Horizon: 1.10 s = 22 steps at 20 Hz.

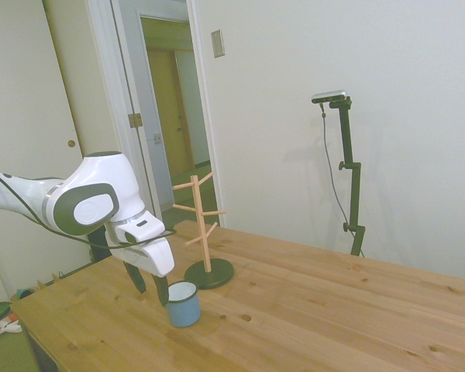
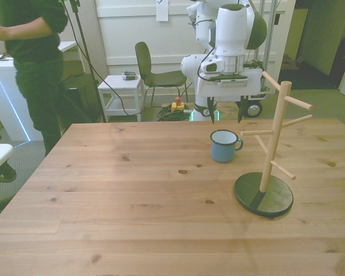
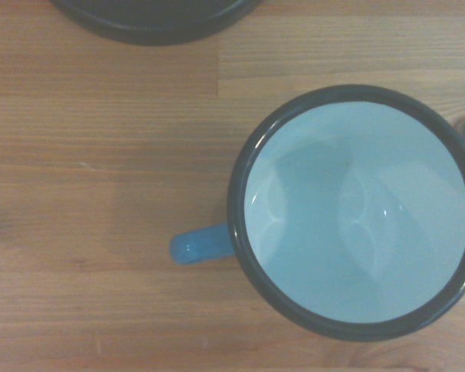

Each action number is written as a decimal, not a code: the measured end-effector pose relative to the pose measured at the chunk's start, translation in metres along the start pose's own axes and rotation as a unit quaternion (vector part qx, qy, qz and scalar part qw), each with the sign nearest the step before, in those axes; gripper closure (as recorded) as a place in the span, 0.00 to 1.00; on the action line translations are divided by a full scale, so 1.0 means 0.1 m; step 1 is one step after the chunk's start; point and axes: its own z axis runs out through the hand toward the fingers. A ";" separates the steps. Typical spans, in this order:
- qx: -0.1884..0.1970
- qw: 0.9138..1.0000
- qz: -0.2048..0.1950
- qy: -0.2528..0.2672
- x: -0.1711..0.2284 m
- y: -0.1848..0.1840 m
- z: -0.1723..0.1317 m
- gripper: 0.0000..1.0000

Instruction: Hang the mug

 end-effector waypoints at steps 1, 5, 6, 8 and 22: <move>0.000 1.000 0.000 -0.001 0.00 0.00 0.00 0.00; 0.006 1.000 -0.004 0.001 0.05 0.01 -0.04 0.00; 0.006 1.000 -0.004 0.003 0.07 0.01 -0.06 0.00; 0.004 1.000 -0.006 0.005 0.13 0.06 -0.07 0.00; 0.012 1.000 -0.017 0.014 0.80 0.19 0.01 0.00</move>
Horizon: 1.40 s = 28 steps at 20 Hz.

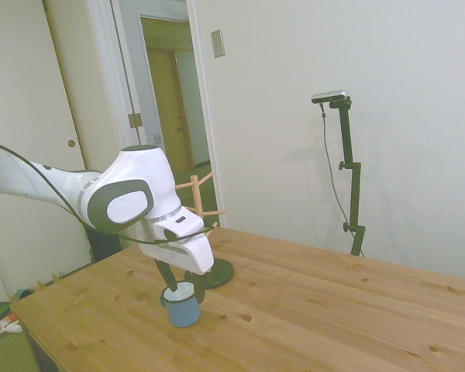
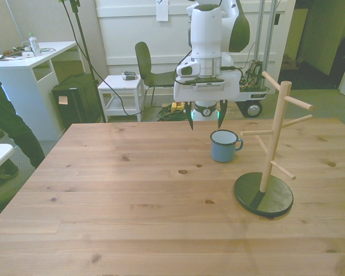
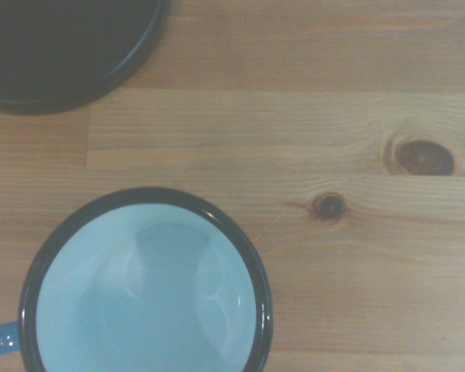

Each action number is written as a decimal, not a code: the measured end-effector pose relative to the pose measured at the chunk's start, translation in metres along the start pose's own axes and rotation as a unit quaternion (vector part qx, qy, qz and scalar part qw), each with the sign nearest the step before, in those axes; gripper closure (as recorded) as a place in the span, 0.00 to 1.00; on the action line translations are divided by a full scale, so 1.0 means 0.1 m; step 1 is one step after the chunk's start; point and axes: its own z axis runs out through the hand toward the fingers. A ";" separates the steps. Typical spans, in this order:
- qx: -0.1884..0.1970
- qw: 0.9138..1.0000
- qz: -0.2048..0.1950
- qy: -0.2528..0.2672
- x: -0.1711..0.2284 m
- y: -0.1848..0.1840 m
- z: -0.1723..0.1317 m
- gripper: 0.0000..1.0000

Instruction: Hang the mug

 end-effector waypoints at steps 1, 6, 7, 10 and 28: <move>0.000 1.000 -0.003 0.000 -0.01 -0.04 0.04 0.00; -0.008 1.000 -0.005 -0.005 -0.08 -0.28 0.24 0.00; -0.008 1.000 -0.006 -0.004 -0.08 -0.33 0.27 0.00; -0.011 1.000 -0.006 -0.003 -0.10 -0.44 0.37 1.00; -0.027 1.000 0.003 -0.012 -0.03 -0.46 0.60 1.00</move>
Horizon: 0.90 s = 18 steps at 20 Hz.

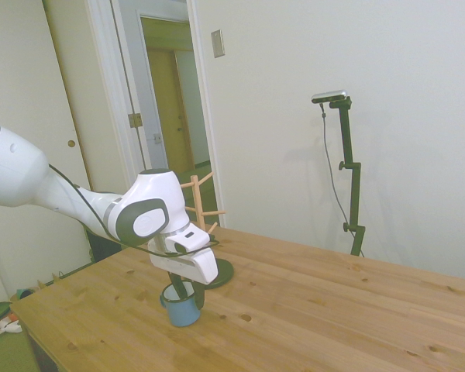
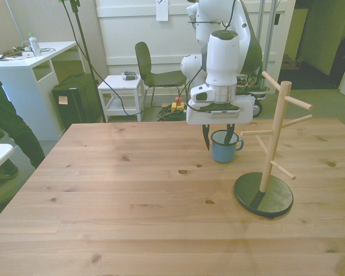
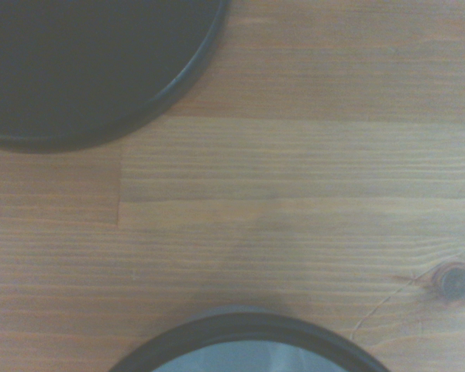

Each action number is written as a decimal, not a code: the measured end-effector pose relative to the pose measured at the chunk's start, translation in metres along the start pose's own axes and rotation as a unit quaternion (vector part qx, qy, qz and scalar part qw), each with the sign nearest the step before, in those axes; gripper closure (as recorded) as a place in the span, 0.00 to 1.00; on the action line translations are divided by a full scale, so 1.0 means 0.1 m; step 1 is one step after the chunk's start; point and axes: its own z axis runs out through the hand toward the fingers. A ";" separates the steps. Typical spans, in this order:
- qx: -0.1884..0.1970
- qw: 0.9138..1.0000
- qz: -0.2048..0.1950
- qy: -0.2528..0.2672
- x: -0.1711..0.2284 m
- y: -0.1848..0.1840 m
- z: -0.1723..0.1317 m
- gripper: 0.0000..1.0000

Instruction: Hang the mug

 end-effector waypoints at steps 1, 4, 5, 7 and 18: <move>-0.001 1.000 0.000 0.000 0.00 0.00 0.00 1.00; -0.006 1.000 -0.004 -0.001 -0.01 0.01 0.05 1.00; -0.007 1.000 -0.004 -0.002 -0.01 0.02 0.07 1.00; -0.009 1.000 -0.006 -0.002 -0.03 0.03 0.12 1.00; -0.006 1.000 -0.010 0.010 0.00 0.03 0.06 1.00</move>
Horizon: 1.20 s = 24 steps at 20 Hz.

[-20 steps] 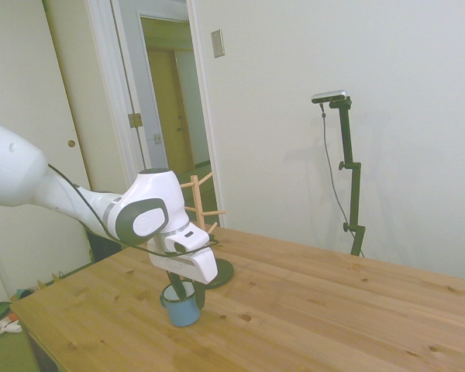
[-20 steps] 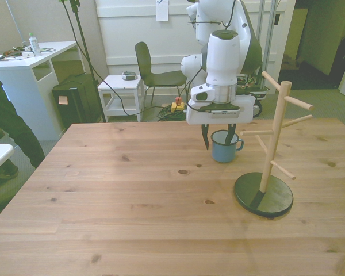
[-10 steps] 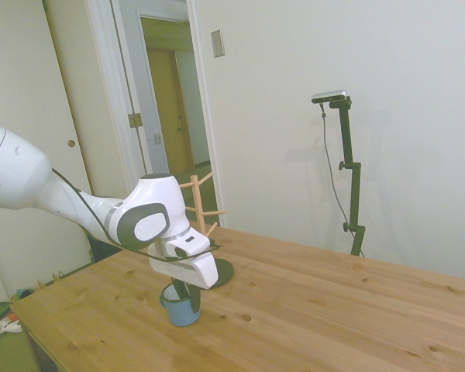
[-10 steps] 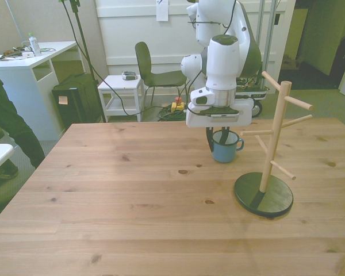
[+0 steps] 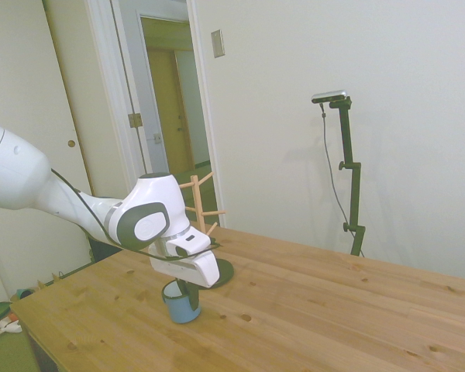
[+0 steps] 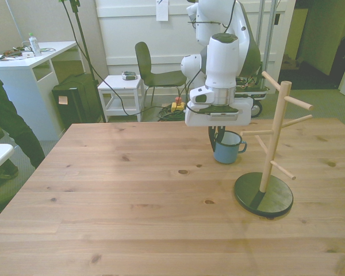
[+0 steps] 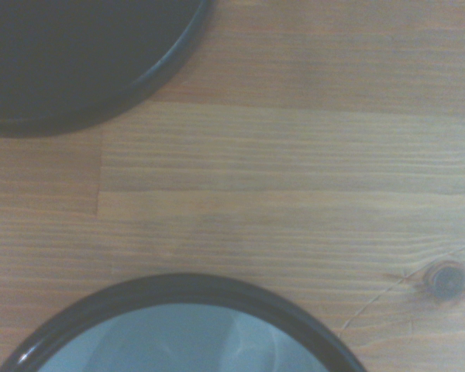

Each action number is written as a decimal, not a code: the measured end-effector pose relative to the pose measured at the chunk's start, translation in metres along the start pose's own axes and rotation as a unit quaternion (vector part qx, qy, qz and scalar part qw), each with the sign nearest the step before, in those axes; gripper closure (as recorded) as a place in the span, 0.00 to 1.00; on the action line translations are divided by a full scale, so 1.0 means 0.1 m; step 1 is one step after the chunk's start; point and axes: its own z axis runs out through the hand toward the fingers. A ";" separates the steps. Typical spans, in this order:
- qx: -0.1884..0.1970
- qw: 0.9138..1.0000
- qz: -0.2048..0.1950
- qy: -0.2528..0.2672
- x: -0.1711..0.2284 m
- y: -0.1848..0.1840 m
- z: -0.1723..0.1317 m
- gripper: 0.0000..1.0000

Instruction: Hang the mug

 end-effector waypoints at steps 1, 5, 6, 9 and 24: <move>0.000 1.000 0.000 0.000 0.00 0.00 0.00 1.00; 0.005 1.000 -0.001 0.008 0.02 -0.01 -0.09 1.00; 0.008 1.000 -0.002 0.013 0.03 -0.02 -0.16 1.00; 0.011 1.000 -0.006 0.024 0.08 -0.02 -0.47 1.00; 0.020 0.999 -0.016 0.045 0.38 -0.18 -1.18 1.00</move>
